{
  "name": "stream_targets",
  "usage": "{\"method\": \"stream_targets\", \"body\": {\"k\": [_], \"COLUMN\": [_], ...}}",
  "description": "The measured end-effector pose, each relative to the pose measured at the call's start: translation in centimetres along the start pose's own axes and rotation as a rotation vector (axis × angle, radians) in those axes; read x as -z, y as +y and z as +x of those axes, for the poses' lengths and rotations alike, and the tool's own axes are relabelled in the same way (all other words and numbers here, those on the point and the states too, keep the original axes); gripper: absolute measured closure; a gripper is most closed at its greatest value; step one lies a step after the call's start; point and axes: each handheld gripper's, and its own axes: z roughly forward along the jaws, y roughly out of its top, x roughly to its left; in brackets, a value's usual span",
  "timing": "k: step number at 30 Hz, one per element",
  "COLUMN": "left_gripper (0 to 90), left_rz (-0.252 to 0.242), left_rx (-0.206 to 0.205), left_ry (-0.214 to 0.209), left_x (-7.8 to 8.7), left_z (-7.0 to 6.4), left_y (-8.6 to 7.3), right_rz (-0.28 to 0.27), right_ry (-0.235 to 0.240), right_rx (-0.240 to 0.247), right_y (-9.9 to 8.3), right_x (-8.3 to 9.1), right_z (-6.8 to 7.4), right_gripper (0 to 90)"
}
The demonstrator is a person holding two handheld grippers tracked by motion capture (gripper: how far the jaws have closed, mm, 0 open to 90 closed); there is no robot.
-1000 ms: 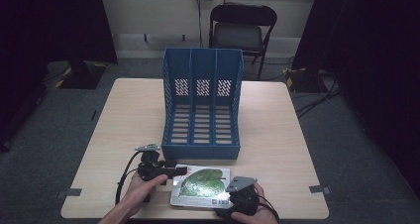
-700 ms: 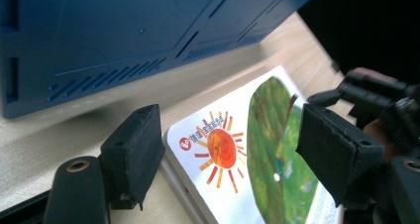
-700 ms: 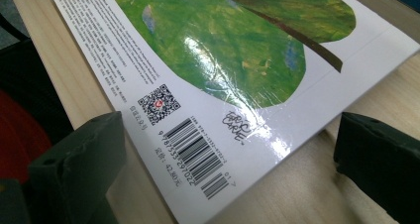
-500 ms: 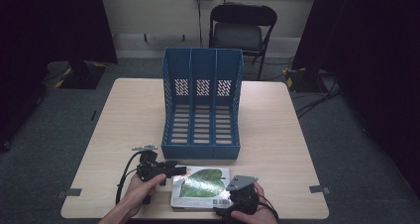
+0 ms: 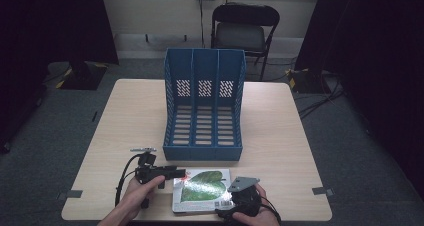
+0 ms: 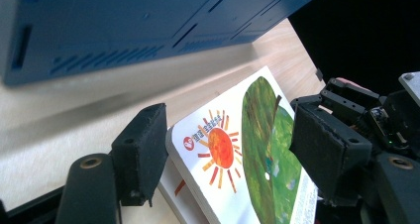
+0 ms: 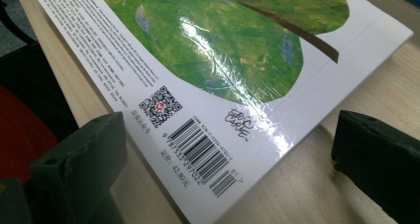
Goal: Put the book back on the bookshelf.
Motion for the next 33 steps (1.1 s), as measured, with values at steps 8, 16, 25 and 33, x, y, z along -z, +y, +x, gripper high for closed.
{"method": "stream_targets", "body": {"k": [8,16,25,33], "left_gripper": [30.3,31.6,29.1,28.9], "left_rz": [-0.034,-0.054,-0.059,-0.069], "left_rx": [-0.027,-0.037,-0.037,-0.043], "left_ry": [-0.034,-0.066,-0.079,-0.096], "left_x": [0.4,0.7,0.5,0.5], "left_z": [-0.8,-1.4,-1.8,-1.9], "left_y": [0.2,0.4,0.6,0.8], "right_rz": [-0.02,-0.034,-0.057,-0.022], "right_ry": [0.049,0.08,0.029,-0.02], "right_rx": [-0.063,-0.088,0.021,0.099], "right_y": [0.1,0.1,0.2,0.2], "right_x": [0.2,0.3,0.4,0.3], "right_z": [-0.5,-0.9,0.1,0.8], "right_gripper": [0.5,0.6,0.0,0.0]}}
